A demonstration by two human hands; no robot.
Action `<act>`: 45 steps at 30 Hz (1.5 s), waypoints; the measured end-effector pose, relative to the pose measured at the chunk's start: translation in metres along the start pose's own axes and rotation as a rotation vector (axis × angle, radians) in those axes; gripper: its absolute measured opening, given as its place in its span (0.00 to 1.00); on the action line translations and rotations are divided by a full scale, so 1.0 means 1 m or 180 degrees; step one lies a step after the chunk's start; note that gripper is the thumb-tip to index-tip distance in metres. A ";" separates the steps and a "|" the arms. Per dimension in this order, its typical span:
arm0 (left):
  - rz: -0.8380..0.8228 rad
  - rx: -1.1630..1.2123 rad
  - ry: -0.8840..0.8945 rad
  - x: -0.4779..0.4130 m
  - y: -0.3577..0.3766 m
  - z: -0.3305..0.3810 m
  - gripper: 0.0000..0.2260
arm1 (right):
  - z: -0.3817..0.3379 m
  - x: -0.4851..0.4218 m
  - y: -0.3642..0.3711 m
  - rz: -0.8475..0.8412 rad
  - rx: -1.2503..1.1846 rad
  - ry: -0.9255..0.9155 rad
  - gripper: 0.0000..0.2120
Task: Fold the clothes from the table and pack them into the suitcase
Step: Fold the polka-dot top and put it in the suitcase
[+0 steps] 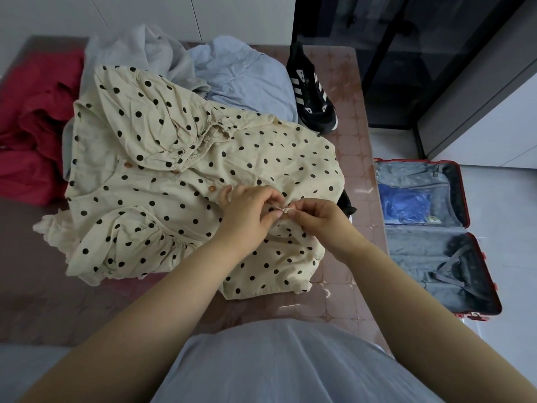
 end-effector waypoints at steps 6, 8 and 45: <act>0.0492 -0.0231 0.0476 0.013 0.008 -0.008 0.05 | 0.005 -0.002 -0.002 0.0336 0.0024 0.0151 0.06; 0.0394 -0.0281 0.0496 0.015 0.014 -0.013 0.07 | 0.007 -0.005 -0.005 0.0415 0.0260 0.0236 0.05; -0.0896 -0.1384 0.1014 0.148 0.013 -0.079 0.28 | 0.054 0.080 0.031 -0.1611 0.3825 -0.0441 0.17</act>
Point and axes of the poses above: each hand's wrist, its own x-axis away from the middle knuckle, its own y-axis out of the palm, z = x × y, the point moved 3 cm from there along -x, towards the middle knuckle, and after that the axes turned 6 degrees about x, right-handed, at the moved point
